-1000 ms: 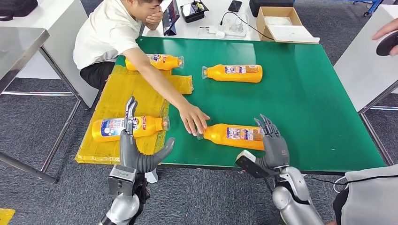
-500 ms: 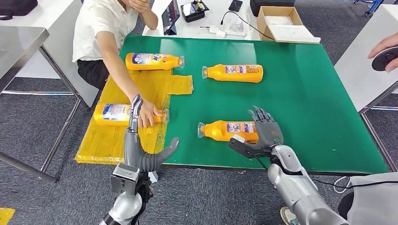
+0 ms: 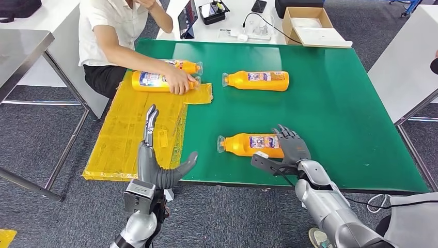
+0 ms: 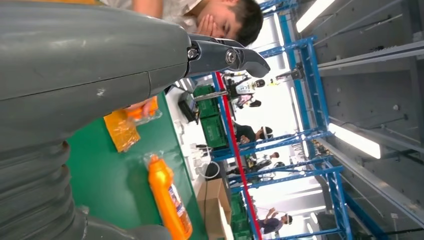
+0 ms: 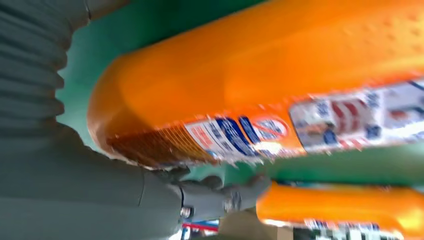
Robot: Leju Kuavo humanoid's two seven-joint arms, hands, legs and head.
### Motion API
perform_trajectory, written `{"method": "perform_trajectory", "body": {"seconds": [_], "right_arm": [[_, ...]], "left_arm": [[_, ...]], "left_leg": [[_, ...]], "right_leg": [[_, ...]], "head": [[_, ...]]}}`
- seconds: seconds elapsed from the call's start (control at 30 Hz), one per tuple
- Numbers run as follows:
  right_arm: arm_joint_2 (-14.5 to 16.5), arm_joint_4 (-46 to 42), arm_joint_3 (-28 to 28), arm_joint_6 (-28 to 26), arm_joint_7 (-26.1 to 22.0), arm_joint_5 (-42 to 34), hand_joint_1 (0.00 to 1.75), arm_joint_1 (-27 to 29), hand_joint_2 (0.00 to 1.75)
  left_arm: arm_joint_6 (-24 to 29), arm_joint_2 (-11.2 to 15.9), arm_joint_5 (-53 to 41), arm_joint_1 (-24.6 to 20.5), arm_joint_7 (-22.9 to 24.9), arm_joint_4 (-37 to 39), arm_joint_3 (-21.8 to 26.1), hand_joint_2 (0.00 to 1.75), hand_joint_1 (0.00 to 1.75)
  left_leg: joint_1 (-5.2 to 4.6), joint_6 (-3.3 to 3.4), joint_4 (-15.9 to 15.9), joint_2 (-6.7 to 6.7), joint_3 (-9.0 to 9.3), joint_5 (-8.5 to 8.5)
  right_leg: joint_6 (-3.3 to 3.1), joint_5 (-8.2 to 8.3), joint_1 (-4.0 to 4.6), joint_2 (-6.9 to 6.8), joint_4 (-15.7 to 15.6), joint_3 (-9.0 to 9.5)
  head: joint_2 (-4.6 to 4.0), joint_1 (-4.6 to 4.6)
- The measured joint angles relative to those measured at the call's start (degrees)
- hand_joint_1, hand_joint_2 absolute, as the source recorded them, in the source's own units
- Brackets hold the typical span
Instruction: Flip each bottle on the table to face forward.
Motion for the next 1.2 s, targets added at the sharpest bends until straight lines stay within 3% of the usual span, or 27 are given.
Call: {"method": "perform_trajectory", "body": {"seconds": [0.13, 0.27, 0.4, 0.43, 0.67, 1.07, 1.2], "right_arm": [[0.1, 2.3, 0.3, 4.4, 2.2, -0.9, 0.00, -1.7, 1.75], [0.3, 4.5, 1.1, 9.9, 10.0, 0.9, 0.03, -4.0, 1.75], [0.5, 6.5, 2.7, 16.9, 18.5, 3.4, 1.66, -6.1, 1.75], [0.6, 6.9, 2.9, 17.6, 19.3, 3.5, 1.74, -6.3, 1.75], [0.5, 8.4, 2.9, 16.8, 17.7, 1.9, 1.75, -6.6, 1.75], [-0.3, 8.5, -1.8, 8.9, -0.3, -8.4, 1.75, -4.3, 1.75], [-0.1, 8.3, -3.5, 7.7, -3.5, -10.7, 1.75, -3.1, 1.75]], "left_arm": [[-0.3, 0.0, 0.1, -0.2, 0.2, 0.6, -0.4, 1.75, 0.00], [-0.4, 0.0, 0.2, -0.4, 0.3, 1.3, -0.6, 1.75, 0.00], [-0.8, -0.1, 0.3, -1.2, 0.5, 2.4, -0.9, 1.75, 0.00], [-0.9, -0.1, 0.3, -1.4, 0.6, 2.7, -1.0, 1.75, 0.00], [-1.1, -0.1, 0.3, -1.9, 1.0, 4.5, -1.0, 1.75, 0.00], [-1.0, 0.0, 1.2, -1.8, 0.3, 4.6, -1.0, 1.75, 0.00], [-0.9, 0.0, 1.2, -1.8, 0.1, 4.5, -1.0, 1.75, 0.00]], "left_leg": [[0.00, 0.00, 0.0, 0.00, 0.06, 0.00], [0.00, 0.00, 0.0, 0.03, 0.30, -0.02], [0.00, 0.01, 0.0, 0.11, 0.73, -0.07], [0.00, 0.02, 0.0, 0.07, 0.84, -0.09], [0.00, 0.09, 0.0, 0.06, 1.00, -0.05], [0.04, 0.10, 0.0, 0.22, 0.86, -0.04], [0.05, 0.10, 0.0, 0.24, 0.81, -0.04]], "right_leg": [[0.00, 0.00, 0.00, 0.00, 0.0, 0.05], [0.00, -0.01, 0.00, 0.01, 0.0, 0.24], [-0.01, -0.04, 0.01, 0.03, -0.1, 0.38], [-0.02, -0.06, 0.01, 0.03, -0.1, 0.37], [0.01, 0.02, 0.01, 0.03, -0.2, 0.79], [0.01, 0.10, 0.05, 0.08, -0.2, 0.77], [0.00, 0.10, 0.06, 0.08, -0.2, 0.72]], "head": [[0.00, 0.01], [0.00, 0.00], [0.00, 0.00], [0.00, 0.01], [0.00, 0.02], [0.00, 0.01], [0.00, -0.01]]}}
